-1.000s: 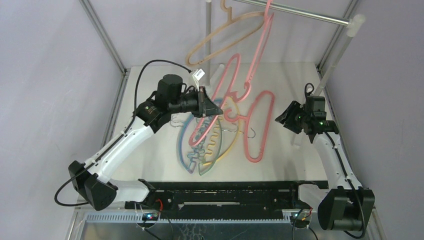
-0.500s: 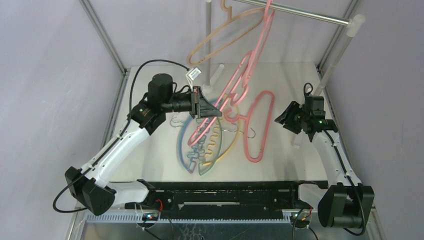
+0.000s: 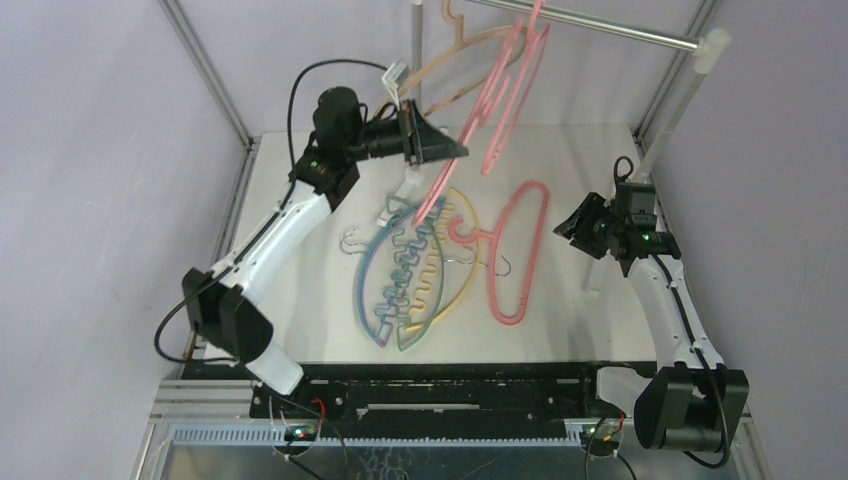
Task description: Organize the hangers
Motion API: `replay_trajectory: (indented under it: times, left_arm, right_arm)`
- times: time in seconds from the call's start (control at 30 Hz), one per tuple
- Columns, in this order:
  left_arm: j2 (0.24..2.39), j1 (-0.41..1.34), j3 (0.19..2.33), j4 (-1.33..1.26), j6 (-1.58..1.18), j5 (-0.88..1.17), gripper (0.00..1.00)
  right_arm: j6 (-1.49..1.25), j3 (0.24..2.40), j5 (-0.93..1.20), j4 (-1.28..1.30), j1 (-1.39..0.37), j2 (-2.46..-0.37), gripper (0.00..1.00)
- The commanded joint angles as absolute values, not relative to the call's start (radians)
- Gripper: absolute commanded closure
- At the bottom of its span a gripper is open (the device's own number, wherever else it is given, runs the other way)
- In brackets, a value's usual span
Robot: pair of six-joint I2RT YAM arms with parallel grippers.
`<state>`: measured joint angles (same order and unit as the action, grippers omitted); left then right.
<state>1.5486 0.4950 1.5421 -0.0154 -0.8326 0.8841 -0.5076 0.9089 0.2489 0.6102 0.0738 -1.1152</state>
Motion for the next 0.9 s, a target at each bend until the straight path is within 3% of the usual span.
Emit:
replay_trajectory:
  times: [0.0, 0.3, 0.87]
  left_arm:
    - [1.66, 0.491, 1.816, -0.19, -0.97, 0.928, 1.0]
    - [1.873, 0.491, 2.066, -0.345, -1.222, 0.879, 1.0]
    - [1.959, 0.491, 2.256, -0.157, -1.375, 0.642, 1.0]
  right_arm:
    - [-0.516, 0.978, 0.253, 0.575, 0.084, -1.128, 0.42]
    - [-0.516, 0.995, 0.256, 0.575, 0.099, -1.154, 0.42]
    - [-0.523, 1.015, 0.258, 0.565, 0.115, -1.184, 0.42]
